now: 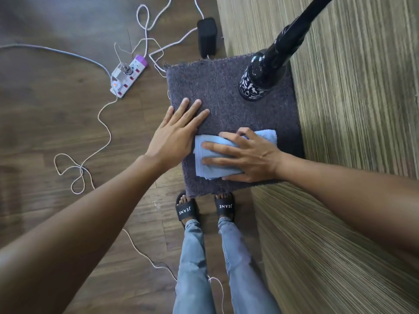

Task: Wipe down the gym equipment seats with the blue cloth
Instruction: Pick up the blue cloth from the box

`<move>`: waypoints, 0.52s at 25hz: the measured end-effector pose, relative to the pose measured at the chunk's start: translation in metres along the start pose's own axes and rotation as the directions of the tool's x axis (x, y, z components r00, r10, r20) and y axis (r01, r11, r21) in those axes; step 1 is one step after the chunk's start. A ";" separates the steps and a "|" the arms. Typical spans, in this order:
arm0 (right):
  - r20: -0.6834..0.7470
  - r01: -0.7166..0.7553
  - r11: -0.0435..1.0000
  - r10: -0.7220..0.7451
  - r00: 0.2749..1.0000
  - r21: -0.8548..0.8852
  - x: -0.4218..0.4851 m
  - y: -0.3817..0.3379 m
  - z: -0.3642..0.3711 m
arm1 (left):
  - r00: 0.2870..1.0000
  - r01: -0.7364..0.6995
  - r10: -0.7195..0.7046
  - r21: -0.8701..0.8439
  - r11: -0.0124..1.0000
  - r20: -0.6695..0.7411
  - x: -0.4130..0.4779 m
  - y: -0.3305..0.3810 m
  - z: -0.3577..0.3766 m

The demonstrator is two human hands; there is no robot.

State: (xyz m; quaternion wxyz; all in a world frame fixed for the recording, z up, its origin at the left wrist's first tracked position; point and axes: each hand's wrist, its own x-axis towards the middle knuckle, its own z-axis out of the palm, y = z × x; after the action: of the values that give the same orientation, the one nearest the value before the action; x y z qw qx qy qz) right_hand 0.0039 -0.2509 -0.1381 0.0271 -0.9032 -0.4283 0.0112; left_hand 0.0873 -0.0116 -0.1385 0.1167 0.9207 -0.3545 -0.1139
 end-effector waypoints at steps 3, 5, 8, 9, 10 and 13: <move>-0.017 -0.011 0.999 0.011 1.000 -0.033 0.000 -0.004 0.002 | 1.000 0.010 -0.010 -0.015 1.000 -0.006 -0.002 0.001 0.001; -0.047 -0.011 0.999 0.009 0.999 -0.045 0.000 -0.003 0.005 | 1.000 0.012 -0.013 -0.016 1.000 -0.002 -0.002 0.001 0.003; -0.083 -0.010 0.998 0.005 0.996 -0.060 0.000 -0.005 0.007 | 1.000 0.019 -0.019 -0.024 1.000 0.017 -0.002 0.000 0.001; -0.096 -0.008 0.998 0.001 0.995 -0.065 0.000 -0.006 0.008 | 0.999 0.022 -0.021 -0.029 0.999 0.025 -0.002 0.000 0.000; -0.105 -0.003 0.998 -0.005 0.994 -0.069 0.000 -0.007 0.009 | 0.999 0.028 -0.027 -0.033 0.999 0.028 -0.002 0.001 -0.002; -0.116 0.009 0.996 -0.020 0.993 -0.092 0.000 -0.006 0.011 | 0.998 0.060 -0.059 -0.059 0.996 0.008 -0.006 0.004 -0.002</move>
State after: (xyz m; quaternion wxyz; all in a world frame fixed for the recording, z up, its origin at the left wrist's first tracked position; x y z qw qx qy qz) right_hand -0.0015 -0.2463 -0.1491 0.0107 -0.8994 -0.4325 -0.0616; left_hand 0.0810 -0.0104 -0.1342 0.1395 0.9266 -0.3238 -0.1308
